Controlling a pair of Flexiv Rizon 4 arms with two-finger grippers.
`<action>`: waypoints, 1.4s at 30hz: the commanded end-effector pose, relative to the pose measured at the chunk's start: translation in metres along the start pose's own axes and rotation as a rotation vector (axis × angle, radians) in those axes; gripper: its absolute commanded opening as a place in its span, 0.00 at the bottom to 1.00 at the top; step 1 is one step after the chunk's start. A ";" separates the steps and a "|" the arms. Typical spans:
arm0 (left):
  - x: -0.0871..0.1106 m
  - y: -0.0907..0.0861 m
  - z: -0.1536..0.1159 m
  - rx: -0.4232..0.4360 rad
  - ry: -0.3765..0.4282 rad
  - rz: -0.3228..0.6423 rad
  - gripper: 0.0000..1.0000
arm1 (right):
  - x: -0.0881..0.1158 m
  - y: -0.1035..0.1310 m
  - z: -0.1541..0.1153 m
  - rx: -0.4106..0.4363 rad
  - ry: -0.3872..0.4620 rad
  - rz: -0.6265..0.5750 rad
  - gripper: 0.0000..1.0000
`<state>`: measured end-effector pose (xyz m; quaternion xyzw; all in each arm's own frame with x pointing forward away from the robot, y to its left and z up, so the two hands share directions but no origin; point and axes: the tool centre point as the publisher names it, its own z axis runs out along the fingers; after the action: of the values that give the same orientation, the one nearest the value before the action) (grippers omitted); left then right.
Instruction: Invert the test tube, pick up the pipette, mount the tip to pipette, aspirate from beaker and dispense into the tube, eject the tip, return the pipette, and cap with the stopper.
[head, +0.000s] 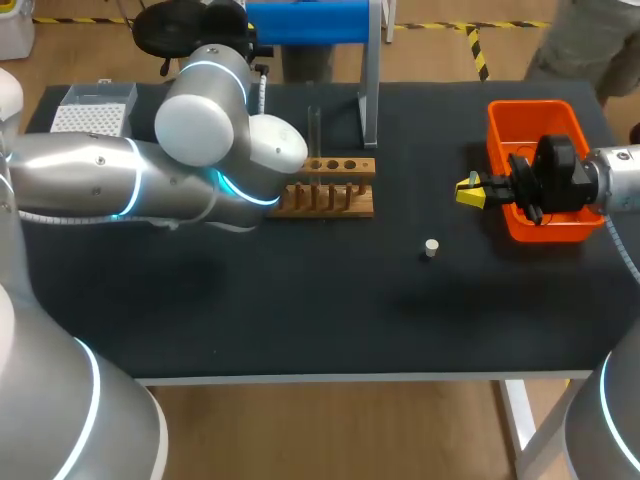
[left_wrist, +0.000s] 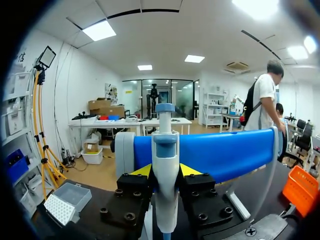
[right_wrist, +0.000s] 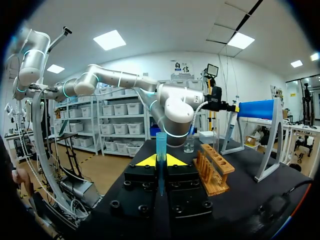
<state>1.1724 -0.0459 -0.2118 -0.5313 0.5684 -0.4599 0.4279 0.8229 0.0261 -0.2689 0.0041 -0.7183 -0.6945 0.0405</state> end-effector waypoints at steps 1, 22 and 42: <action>0.002 0.001 0.005 0.009 -0.004 0.000 0.00 | 0.001 0.001 -0.001 0.003 -0.001 0.000 0.00; -0.001 -0.051 -0.014 0.080 -0.012 0.045 0.00 | 0.001 0.001 -0.001 0.003 -0.001 0.000 0.00; 0.017 -0.084 -0.077 0.091 0.258 0.075 0.00 | 0.001 0.001 -0.001 0.003 -0.001 0.000 0.00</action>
<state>1.1300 -0.0703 -0.1238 -0.4471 0.5816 -0.5206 0.4368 0.8229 0.0260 -0.2689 0.0041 -0.7183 -0.6945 0.0405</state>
